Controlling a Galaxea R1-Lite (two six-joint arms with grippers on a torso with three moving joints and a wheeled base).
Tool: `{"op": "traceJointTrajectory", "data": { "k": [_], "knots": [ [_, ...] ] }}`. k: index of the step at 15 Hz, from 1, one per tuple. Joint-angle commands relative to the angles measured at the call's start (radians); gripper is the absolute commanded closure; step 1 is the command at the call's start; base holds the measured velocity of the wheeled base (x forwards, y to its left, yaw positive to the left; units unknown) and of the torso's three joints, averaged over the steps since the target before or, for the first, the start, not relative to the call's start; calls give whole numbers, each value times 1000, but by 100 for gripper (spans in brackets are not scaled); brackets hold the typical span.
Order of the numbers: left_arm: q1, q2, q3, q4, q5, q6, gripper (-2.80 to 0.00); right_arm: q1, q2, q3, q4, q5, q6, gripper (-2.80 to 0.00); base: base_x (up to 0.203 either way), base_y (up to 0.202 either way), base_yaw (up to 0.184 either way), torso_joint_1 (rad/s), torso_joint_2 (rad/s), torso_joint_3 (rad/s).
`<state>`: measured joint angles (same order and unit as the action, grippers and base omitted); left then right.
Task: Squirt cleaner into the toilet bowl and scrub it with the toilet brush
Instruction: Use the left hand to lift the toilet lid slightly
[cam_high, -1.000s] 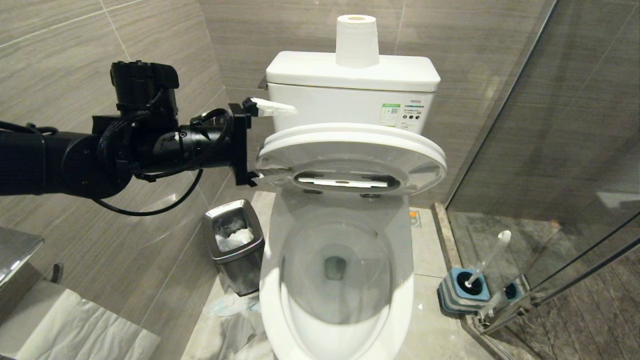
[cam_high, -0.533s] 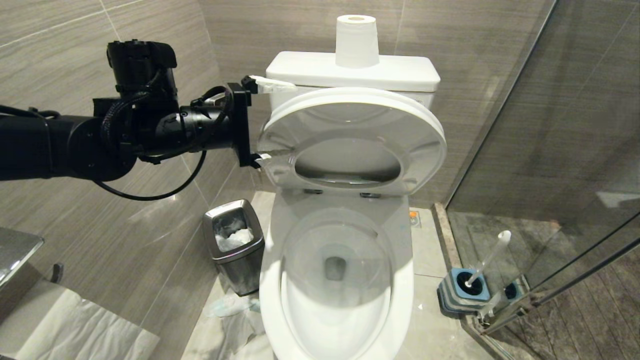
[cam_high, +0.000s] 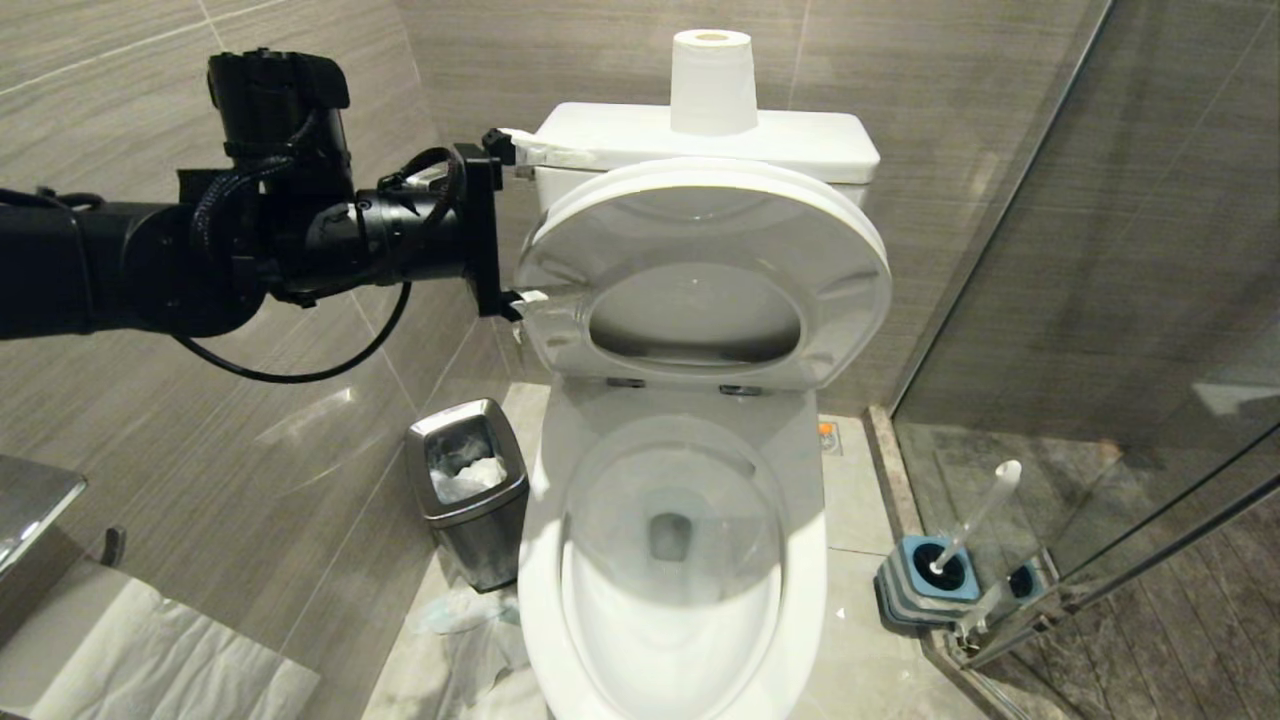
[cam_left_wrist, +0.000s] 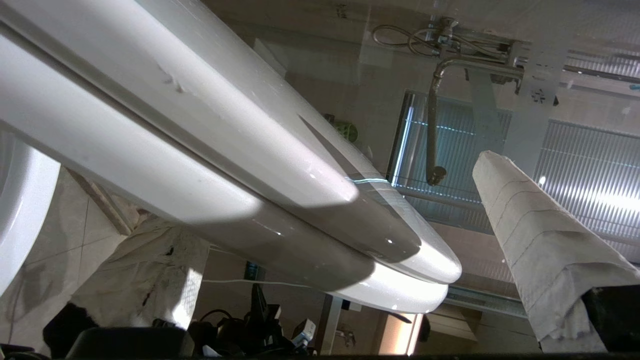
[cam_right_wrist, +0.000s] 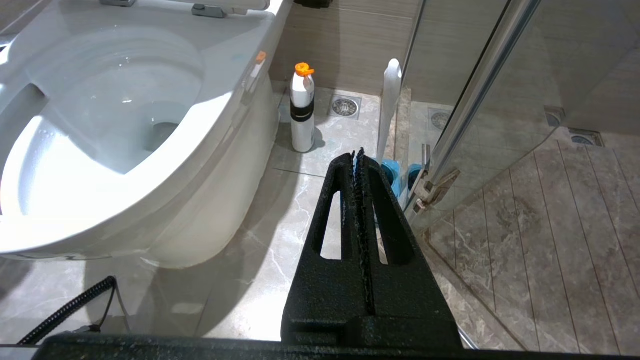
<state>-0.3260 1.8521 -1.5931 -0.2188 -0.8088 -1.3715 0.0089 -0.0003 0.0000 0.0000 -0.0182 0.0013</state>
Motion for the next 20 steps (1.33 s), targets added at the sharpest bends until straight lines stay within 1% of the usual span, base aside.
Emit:
{"op": "traceJointTrajectory", "data": {
  "k": [1, 3, 7, 10, 16, 20],
  "knots": [
    [1, 5, -42, 29, -6, -8, -280, 0, 0, 2, 0, 0, 0, 0, 0, 0, 0, 0, 0, 0],
    [1, 8, -87, 86, -6, -8, -280, 0, 0, 2, 0, 0, 0, 0, 0, 0, 0, 0, 0, 0],
    [-1, -4, -103, 134, -6, -8, -280, 0, 0, 2, 0, 0, 0, 0, 0, 0, 0, 0, 0, 0],
    [-3, -5, -150, 207, -6, -8, -280, 0, 0, 2, 0, 0, 0, 0, 0, 0, 0, 0, 0, 0],
    [-12, 1, -211, 245, -3, -4, -280, 0, 0, 2, 0, 0, 0, 0, 0, 0, 0, 0, 0, 0],
    [-12, 14, -240, 234, 2, 3, -280, 0, 0, 1, 0, 0, 0, 0, 0, 0, 0, 0, 0, 0]
  ]
}}
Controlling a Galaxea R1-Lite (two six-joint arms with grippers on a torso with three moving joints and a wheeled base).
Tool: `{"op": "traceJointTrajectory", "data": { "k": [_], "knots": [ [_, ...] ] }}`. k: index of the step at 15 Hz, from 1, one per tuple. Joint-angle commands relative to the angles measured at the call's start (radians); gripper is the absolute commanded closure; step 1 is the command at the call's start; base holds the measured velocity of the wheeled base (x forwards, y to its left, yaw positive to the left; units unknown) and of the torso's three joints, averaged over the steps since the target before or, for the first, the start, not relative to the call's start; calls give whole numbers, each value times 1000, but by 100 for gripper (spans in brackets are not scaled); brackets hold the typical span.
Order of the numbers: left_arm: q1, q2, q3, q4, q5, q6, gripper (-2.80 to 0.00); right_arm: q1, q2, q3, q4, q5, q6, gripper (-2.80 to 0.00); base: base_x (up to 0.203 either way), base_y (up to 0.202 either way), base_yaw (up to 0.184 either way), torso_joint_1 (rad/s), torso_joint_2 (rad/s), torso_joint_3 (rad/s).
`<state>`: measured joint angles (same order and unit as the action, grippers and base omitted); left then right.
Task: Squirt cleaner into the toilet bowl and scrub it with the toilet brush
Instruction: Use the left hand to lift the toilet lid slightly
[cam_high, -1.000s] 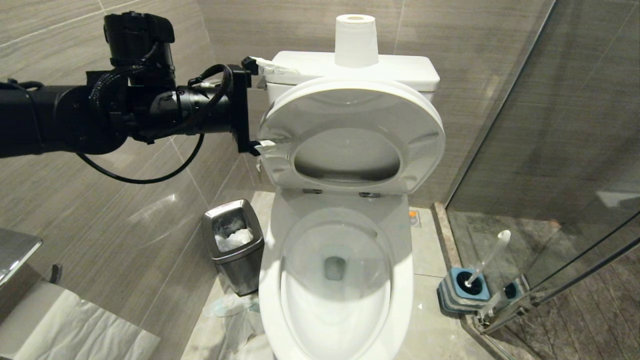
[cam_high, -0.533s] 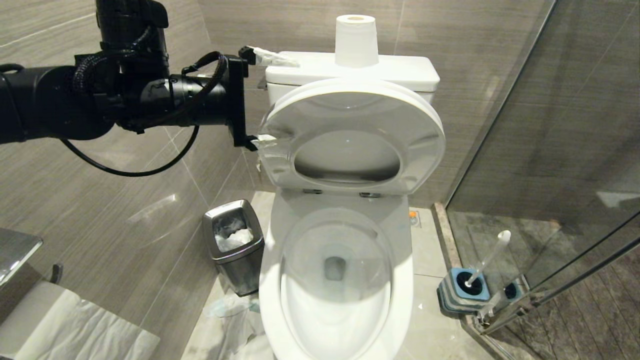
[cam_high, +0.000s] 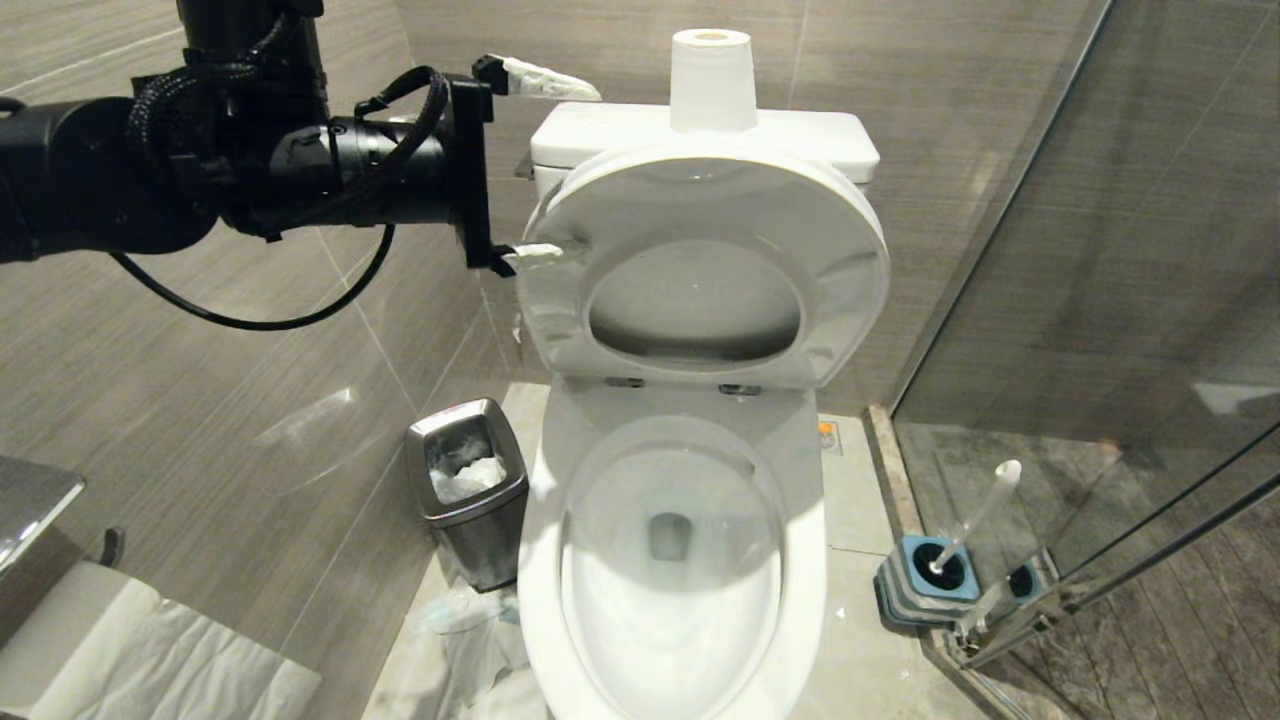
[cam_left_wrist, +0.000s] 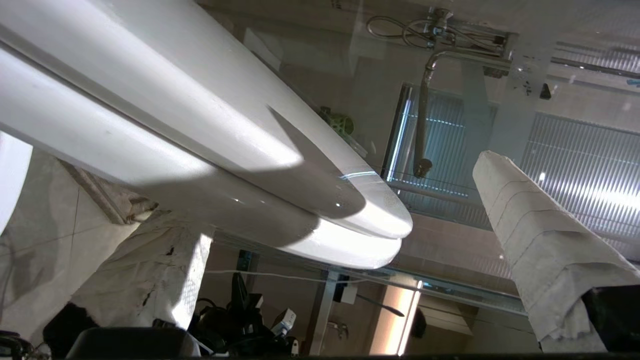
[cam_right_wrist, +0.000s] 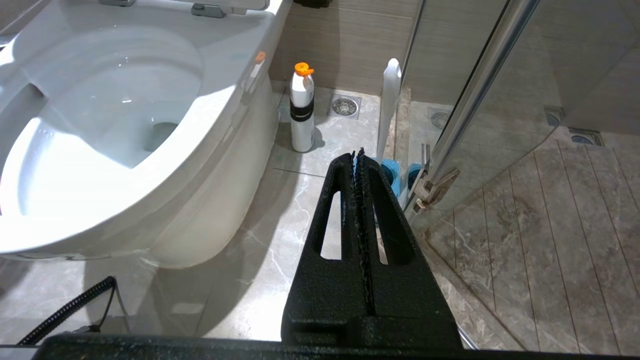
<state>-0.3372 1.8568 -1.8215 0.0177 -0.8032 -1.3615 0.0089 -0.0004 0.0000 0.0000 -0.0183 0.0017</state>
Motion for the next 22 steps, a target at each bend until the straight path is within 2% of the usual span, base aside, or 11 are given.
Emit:
{"op": "traceJointTrajectory", "data": {
  "k": [1, 5, 7, 10, 13, 20, 22],
  "knots": [
    [-1, 14, -25, -2, -1, -7, -280, 0, 0, 2, 0, 0, 0, 0, 0, 0, 0, 0, 0, 0],
    [-6, 32, -61, -5, 12, -5, -280, 0, 0, 2, 0, 0, 0, 0, 0, 0, 0, 0, 0, 0],
    [-12, 35, -59, -46, 16, -7, -280, 0, 0, 2, 0, 0, 0, 0, 0, 0, 0, 0, 0, 0],
    [-27, 56, -62, -134, 66, -9, -280, 0, 0, 2, 0, 0, 0, 0, 0, 0, 0, 0, 0, 0],
    [-28, 65, -64, -206, 71, -14, -280, 0, 0, 2, 0, 0, 0, 0, 0, 0, 0, 0, 0, 0],
    [-28, 85, -94, -254, 84, -16, -280, 0, 0, 2, 0, 0, 0, 0, 0, 0, 0, 0, 0, 0],
    [-28, 103, -93, -315, 94, -13, -280, 0, 0, 2, 0, 0, 0, 0, 0, 0, 0, 0, 0, 0]
  ]
}}
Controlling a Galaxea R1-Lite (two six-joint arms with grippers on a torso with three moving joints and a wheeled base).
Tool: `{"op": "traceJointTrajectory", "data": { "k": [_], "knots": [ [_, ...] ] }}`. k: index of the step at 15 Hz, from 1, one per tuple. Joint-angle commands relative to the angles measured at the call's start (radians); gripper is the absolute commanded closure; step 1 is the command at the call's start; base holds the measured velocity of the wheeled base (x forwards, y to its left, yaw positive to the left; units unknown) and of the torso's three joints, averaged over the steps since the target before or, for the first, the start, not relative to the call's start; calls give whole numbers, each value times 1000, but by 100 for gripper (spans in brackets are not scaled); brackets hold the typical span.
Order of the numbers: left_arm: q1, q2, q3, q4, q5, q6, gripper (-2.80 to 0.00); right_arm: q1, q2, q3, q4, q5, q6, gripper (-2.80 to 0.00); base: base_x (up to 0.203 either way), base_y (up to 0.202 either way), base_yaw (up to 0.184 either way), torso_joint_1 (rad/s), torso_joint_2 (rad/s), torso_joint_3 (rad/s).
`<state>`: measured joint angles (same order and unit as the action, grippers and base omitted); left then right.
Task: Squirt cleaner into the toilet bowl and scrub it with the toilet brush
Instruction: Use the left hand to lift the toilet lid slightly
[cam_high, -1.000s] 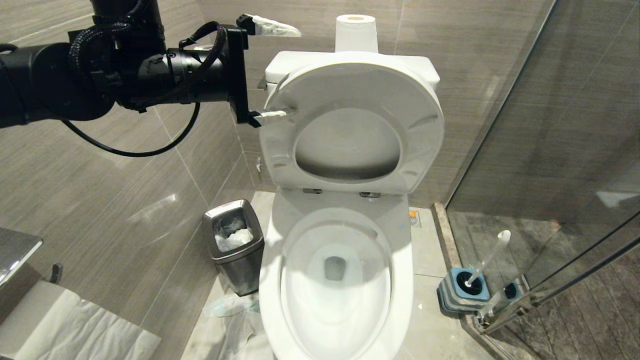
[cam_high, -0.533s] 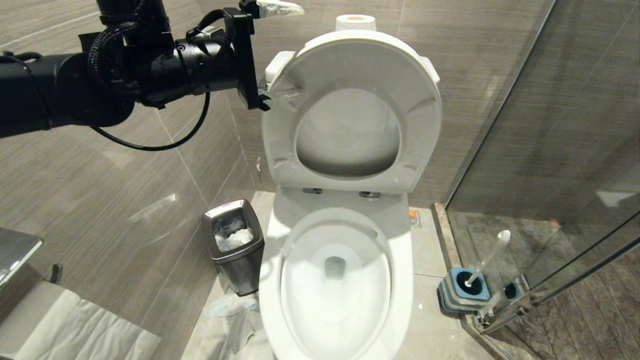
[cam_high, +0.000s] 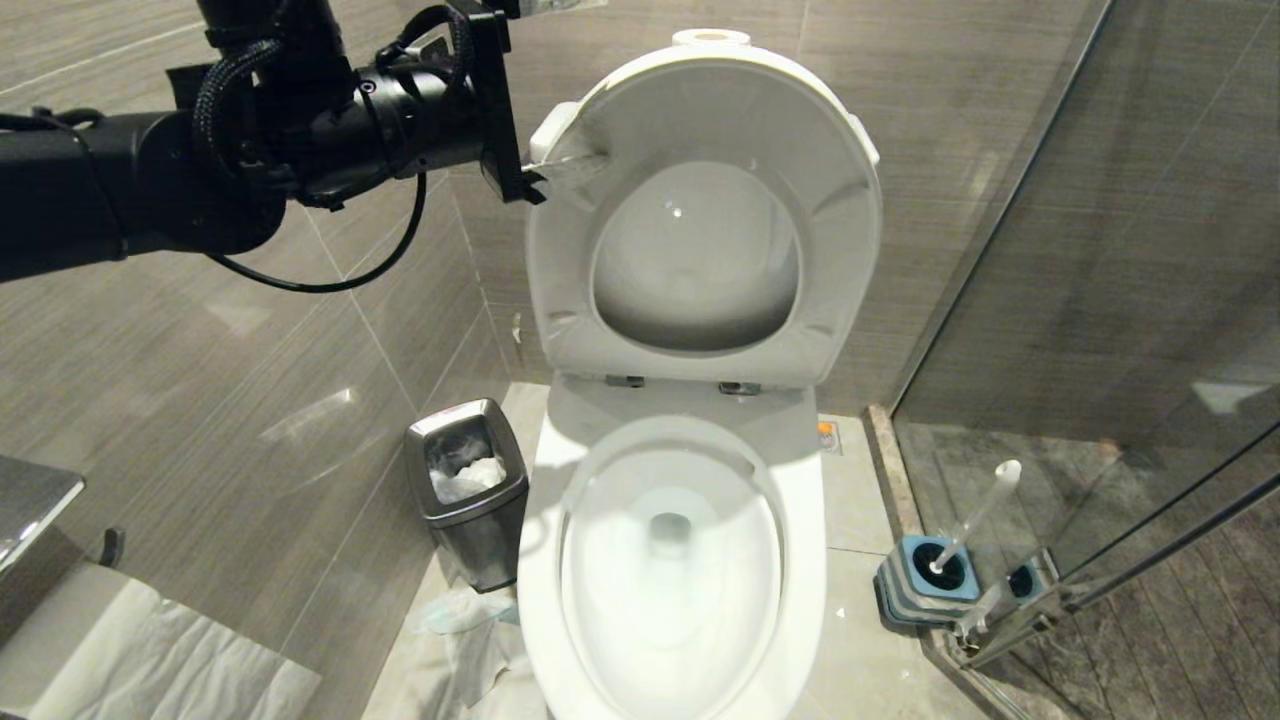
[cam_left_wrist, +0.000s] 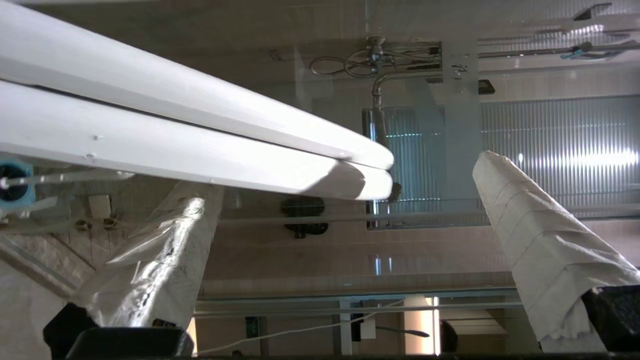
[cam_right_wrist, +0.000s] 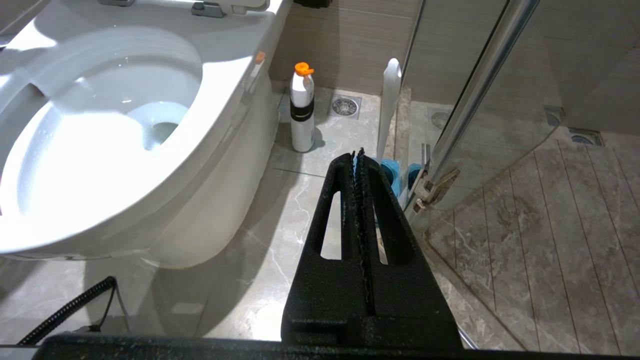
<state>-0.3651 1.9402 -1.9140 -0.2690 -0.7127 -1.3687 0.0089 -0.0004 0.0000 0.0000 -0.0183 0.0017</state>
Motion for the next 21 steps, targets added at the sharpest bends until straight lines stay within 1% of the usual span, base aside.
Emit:
{"op": "traceJointTrajectory", "data": {
  "k": [1, 3, 5, 7, 9, 12, 14, 18, 21],
  "knots": [
    [-2, 33, 1, -67, 22, -3, -280, 0, 0, 2, 0, 0, 0, 0, 0, 0, 0, 0, 0, 0],
    [-14, 68, 4, -147, 62, 4, -280, 0, 0, 2, 0, 0, 0, 0, 0, 0, 0, 0, 0, 0],
    [-14, 100, 4, -202, 74, 24, -280, 0, 0, 2, 0, 0, 0, 0, 0, 0, 0, 0, 0, 0],
    [-12, 126, 5, -232, 76, 77, -280, 0, 0, 2, 1, 0, 0, 0, 0, 0, 0, 0, 0, 0],
    [-12, 160, 6, -285, 89, 141, -280, 0, 0, 2, 0, 0, 0, 0, 0, 0, 0, 0, 0, 0],
    [-12, 204, 2, -374, 95, 200, -280, 0, 0, 2, 0, 0, 0, 0, 0, 0, 0, 0, 0, 0],
    [-7, 226, -3, -401, 95, 232, -280, 0, 0, 2, 0, 0, 0, 0, 0, 0, 0, 0, 0, 0],
    [5, 271, -14, -405, 95, 324, -280, 0, 0, 2, 0, 0, 0, 0, 0, 0, 0, 0, 0, 0],
    [11, 304, -22, -438, 95, 366, -280, 0, 0, 2, 0, 0, 0, 0, 0, 0, 0, 0, 0, 0]
  ]
}}
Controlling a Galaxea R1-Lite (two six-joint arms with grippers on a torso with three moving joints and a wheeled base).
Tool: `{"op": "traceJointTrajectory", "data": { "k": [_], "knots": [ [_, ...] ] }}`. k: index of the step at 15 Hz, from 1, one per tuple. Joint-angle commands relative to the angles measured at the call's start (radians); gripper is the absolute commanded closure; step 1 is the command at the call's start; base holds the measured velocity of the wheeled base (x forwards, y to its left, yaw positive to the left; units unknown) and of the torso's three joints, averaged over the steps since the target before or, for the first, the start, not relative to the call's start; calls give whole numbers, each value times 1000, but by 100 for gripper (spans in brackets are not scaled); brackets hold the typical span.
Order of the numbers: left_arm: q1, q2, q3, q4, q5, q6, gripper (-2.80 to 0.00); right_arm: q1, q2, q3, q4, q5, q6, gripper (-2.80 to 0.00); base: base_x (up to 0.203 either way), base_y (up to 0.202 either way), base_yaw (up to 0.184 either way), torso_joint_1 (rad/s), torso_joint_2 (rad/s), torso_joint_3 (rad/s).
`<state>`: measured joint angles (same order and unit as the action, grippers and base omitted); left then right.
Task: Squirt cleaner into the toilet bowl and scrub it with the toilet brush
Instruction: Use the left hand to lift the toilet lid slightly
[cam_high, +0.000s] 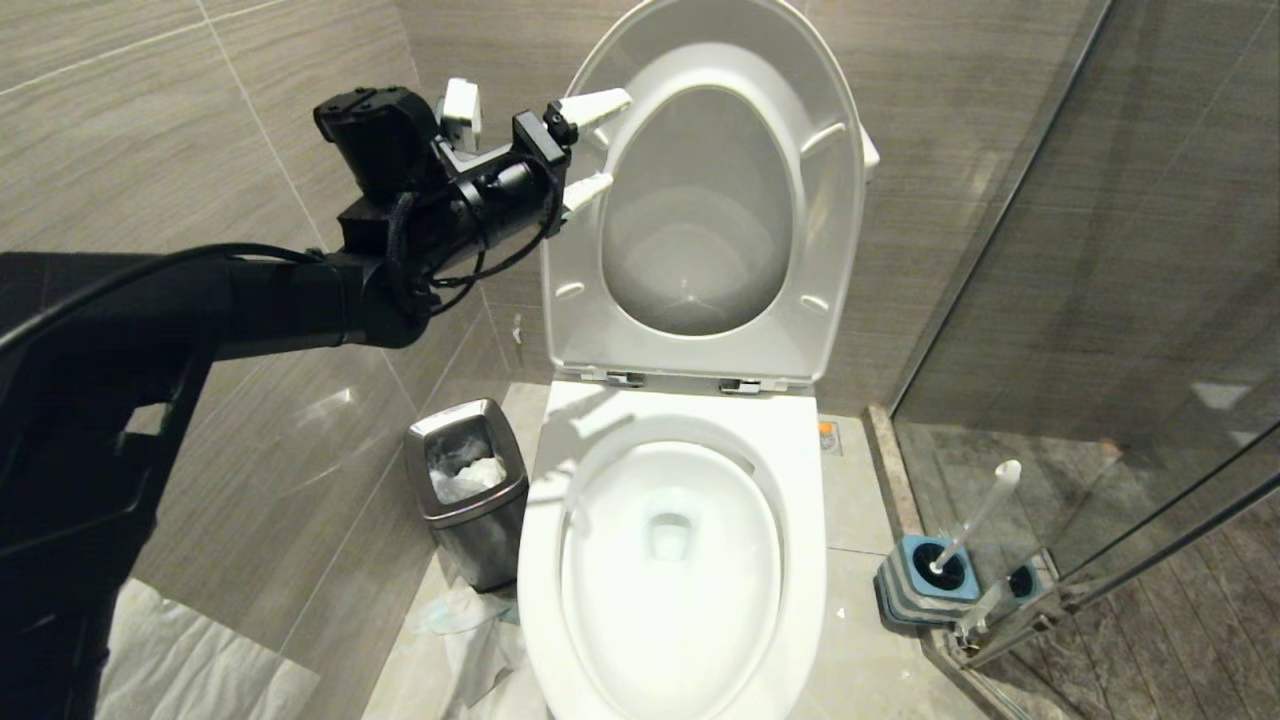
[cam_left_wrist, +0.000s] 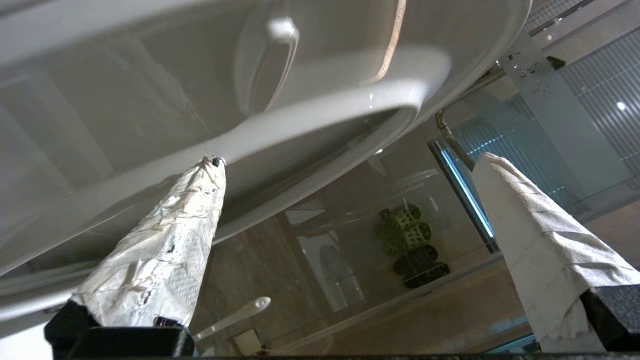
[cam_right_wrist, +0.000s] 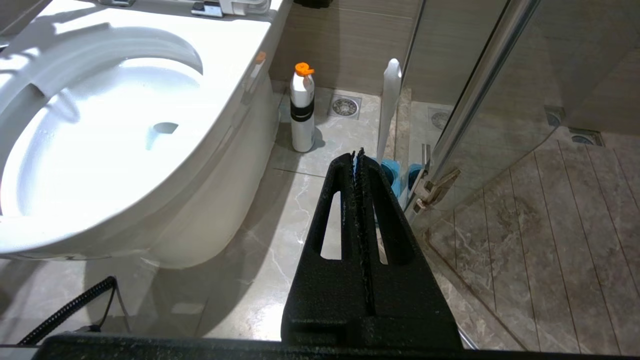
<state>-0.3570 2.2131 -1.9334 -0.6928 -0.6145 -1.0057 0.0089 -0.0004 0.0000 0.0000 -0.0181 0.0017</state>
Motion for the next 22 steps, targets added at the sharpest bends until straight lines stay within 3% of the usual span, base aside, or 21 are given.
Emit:
{"op": "traceJointTrajectory", "data": {
  "k": [1, 9, 19, 22],
  "knots": [
    [4, 39, -4, -26, -4, 20, -280, 0, 0, 2, 0, 0, 0, 0, 0, 0, 0, 0, 0, 0],
    [7, 91, -21, -60, -16, 57, -280, 0, 0, 2, 0, 0, 0, 0, 0, 0, 0, 0, 0, 0],
    [17, 156, -22, -164, -19, 60, -280, 0, 0, 2, 0, 0, 0, 0, 0, 0, 0, 0, 0, 0],
    [37, 176, -22, -172, -51, 59, -280, 0, 0, 2, 0, 0, 0, 0, 0, 0, 0, 0, 0, 0]
  ]
}}
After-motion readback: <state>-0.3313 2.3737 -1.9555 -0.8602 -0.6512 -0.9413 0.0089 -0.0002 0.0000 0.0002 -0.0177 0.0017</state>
